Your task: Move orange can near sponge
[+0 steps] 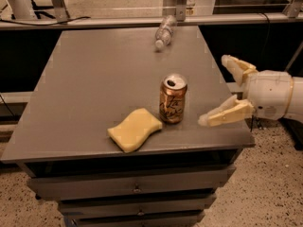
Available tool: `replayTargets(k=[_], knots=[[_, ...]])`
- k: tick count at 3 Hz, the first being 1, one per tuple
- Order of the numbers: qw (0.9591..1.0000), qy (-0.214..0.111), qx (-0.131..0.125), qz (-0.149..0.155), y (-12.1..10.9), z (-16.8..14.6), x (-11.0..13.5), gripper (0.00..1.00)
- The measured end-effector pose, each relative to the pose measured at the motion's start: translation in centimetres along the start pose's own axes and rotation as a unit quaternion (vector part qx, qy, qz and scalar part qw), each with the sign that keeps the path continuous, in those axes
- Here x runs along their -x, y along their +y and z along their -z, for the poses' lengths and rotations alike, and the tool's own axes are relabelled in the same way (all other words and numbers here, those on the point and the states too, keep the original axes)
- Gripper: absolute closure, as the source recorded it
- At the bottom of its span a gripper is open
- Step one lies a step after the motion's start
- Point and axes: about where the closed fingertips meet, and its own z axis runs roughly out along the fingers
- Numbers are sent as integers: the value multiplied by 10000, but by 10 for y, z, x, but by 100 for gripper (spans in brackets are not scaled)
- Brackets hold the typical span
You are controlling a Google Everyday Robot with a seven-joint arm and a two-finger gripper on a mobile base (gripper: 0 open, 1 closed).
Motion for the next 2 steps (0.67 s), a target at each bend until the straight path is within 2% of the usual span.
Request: replayTargets(k=[1, 2], knots=[[9985, 199, -312, 415, -36, 41, 17, 0], [9979, 180, -385, 497, -42, 46, 25, 0]])
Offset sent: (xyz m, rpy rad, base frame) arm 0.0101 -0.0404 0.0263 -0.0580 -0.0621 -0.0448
